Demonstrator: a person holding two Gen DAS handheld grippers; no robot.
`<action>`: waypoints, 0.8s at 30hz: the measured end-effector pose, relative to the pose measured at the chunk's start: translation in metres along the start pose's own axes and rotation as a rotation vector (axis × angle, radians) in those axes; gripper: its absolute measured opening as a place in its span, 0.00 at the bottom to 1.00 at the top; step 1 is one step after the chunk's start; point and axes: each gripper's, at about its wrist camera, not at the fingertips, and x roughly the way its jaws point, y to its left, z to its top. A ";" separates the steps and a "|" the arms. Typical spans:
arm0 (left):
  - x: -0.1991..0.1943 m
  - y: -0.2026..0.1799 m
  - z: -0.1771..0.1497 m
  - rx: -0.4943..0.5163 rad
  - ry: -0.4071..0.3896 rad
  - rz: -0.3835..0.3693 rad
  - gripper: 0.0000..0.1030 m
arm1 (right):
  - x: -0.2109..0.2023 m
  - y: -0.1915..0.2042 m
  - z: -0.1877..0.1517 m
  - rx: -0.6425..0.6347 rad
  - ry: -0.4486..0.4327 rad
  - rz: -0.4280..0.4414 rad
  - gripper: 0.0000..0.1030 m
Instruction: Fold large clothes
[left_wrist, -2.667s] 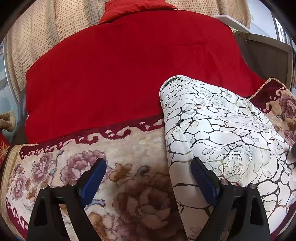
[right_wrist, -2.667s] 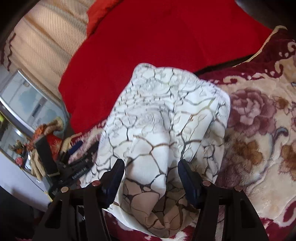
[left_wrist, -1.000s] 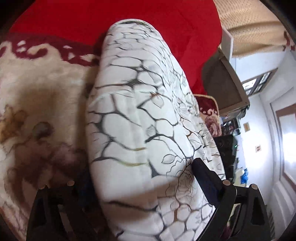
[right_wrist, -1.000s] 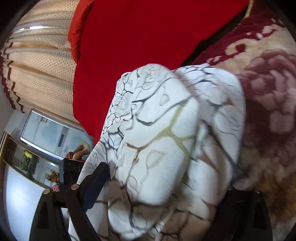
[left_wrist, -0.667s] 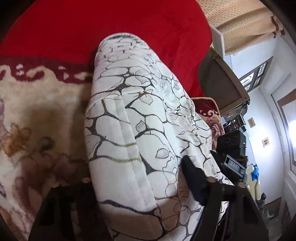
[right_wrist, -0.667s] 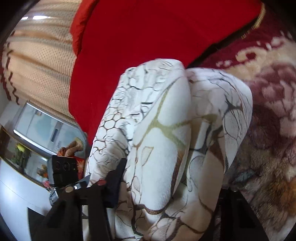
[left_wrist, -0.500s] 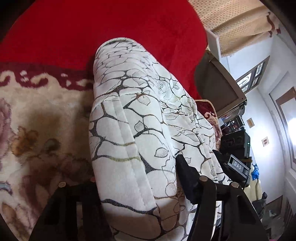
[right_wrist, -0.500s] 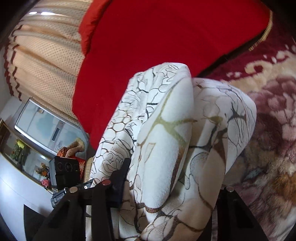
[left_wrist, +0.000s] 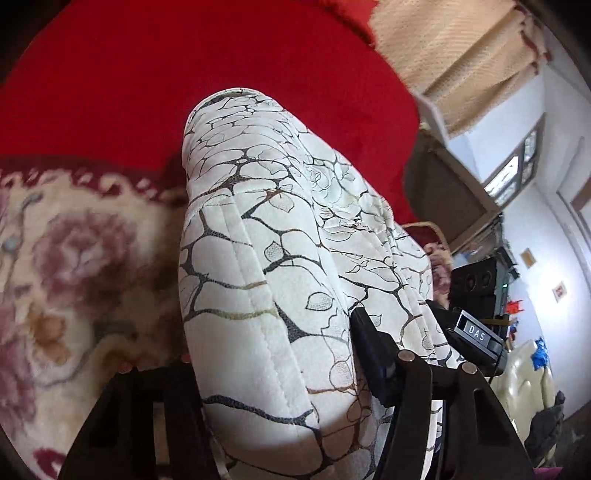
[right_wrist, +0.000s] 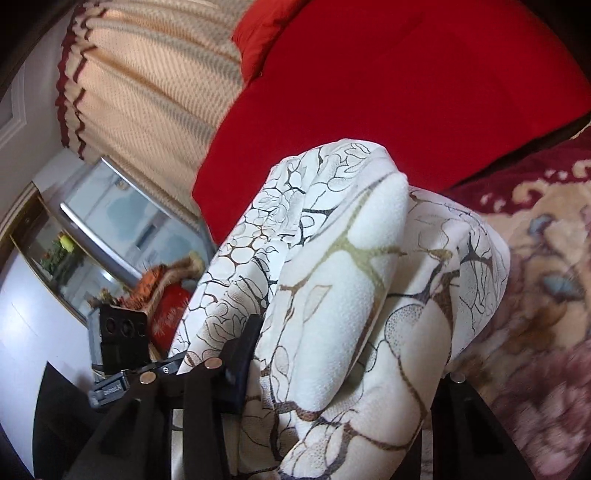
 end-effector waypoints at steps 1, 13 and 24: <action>0.005 0.004 -0.003 -0.011 0.023 0.029 0.63 | 0.005 -0.002 -0.003 0.004 0.014 -0.015 0.45; 0.011 0.031 -0.012 -0.063 0.124 0.210 0.80 | 0.008 -0.021 -0.025 0.036 0.110 -0.232 0.66; -0.051 -0.021 -0.025 0.126 -0.058 0.266 0.80 | -0.082 0.063 -0.038 -0.272 -0.077 -0.314 0.65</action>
